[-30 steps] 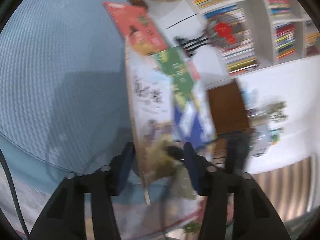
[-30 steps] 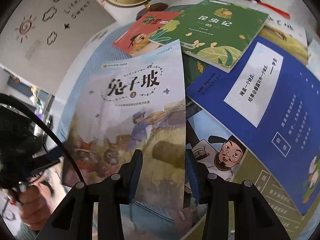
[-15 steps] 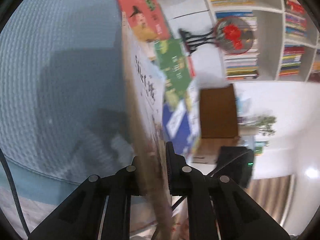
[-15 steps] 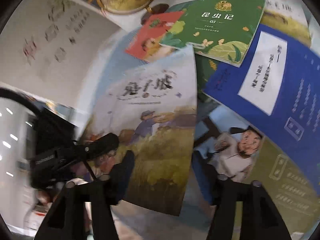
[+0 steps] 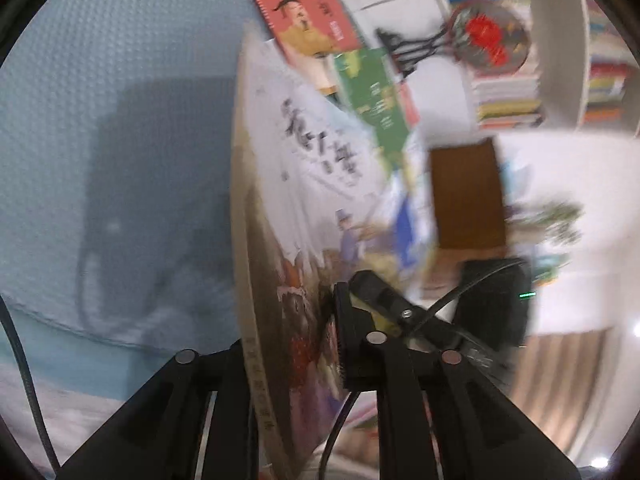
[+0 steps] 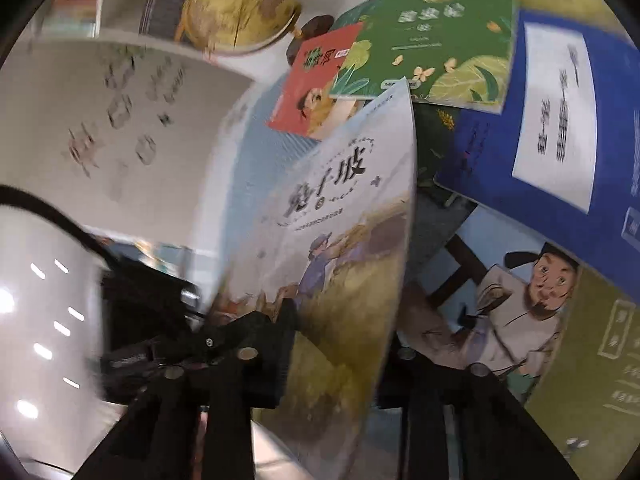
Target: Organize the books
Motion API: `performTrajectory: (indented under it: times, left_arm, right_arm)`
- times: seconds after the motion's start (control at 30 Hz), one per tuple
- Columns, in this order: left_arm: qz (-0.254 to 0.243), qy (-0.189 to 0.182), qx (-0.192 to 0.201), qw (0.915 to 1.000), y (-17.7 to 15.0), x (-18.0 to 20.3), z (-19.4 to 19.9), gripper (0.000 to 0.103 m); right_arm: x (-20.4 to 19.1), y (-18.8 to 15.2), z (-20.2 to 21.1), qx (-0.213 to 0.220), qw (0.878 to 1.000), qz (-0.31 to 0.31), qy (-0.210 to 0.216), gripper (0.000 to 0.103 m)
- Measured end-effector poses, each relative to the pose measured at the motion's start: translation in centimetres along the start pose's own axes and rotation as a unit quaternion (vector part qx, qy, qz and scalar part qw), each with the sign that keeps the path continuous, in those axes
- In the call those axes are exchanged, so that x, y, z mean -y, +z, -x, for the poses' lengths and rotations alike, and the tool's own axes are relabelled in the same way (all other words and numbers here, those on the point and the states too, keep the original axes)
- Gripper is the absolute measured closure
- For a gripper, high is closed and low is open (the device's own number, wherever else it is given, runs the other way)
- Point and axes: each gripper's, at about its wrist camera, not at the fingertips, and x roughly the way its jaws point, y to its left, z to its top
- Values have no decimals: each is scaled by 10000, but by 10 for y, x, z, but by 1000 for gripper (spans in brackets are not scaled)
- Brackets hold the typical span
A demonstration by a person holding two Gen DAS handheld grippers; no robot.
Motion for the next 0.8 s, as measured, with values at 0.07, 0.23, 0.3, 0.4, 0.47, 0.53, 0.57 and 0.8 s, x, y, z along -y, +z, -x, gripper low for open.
performTrajectory:
  times: [0.07, 0.23, 0.3, 0.4, 0.47, 0.53, 0.57, 0.8]
  left_arm:
    - [-318, 517, 7, 9982, -6, 5, 0, 88]
    - [-1091, 1326, 197, 9849, -21, 20, 7, 84]
    - [-1301, 1488, 372, 9796, -28, 29, 13, 84]
    - [-1433, 1570, 722, 9745, -34, 42, 29, 84]
    - [-1258, 1473, 932, 9766, -29, 46, 38, 84]
    - [-1089, 1312, 1137, 9788, -27, 48, 52, 84]
    - [-1093, 1286, 1228, 9780, -26, 49, 59, 84]
    - [-1191, 1361, 1775, 9674, 1, 54, 112, 84]
  right_arm:
    - [-19, -8, -10, -68, 9977, 482, -476, 75]
    - [-50, -24, -17, -38, 9891, 1121, -957, 75]
    - [-65, -27, -15, -17, 9830, 1471, -1100, 75]
    - [-79, -30, -3, 84, 9742, 1957, -1118, 75]
    - [-87, -26, 8, 169, 9736, 2079, -932, 76]
    - [-91, -22, 21, 239, 9725, 2173, -808, 76]
    - [-98, -20, 26, 306, 9706, 2264, -753, 76]
    - [-158, 3, 15, 543, 9588, 2726, -589, 76]
